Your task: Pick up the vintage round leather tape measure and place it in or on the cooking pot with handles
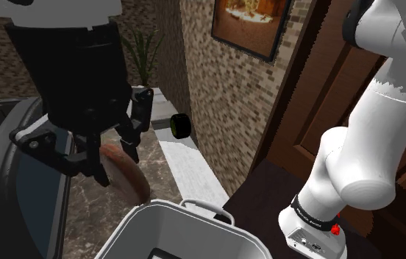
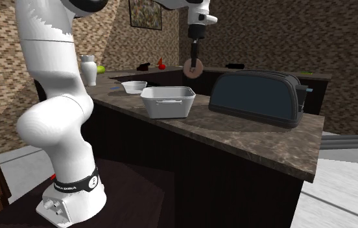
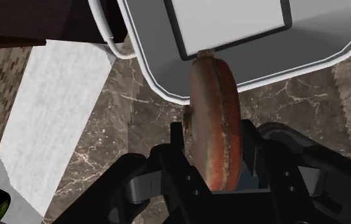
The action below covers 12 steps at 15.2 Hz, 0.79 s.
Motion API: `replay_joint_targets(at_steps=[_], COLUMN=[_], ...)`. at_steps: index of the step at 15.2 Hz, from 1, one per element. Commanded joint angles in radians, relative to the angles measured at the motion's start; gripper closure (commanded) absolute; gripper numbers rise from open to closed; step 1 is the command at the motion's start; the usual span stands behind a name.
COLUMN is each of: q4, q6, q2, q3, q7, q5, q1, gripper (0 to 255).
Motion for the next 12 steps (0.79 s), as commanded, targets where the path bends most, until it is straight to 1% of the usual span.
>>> replay_joint_targets(at_steps=[1, 9, 12], q4=[-0.044, -0.123, -0.172], q6=[0.012, 0.017, 0.058], q2=[-0.040, -0.144, -0.154], q3=[0.014, 0.089, 0.088], q7=[0.028, 0.169, 0.162], q5=[0.026, 0.106, 0.113], q1=[0.013, 0.085, 0.085], gripper=[255, 255, 255])
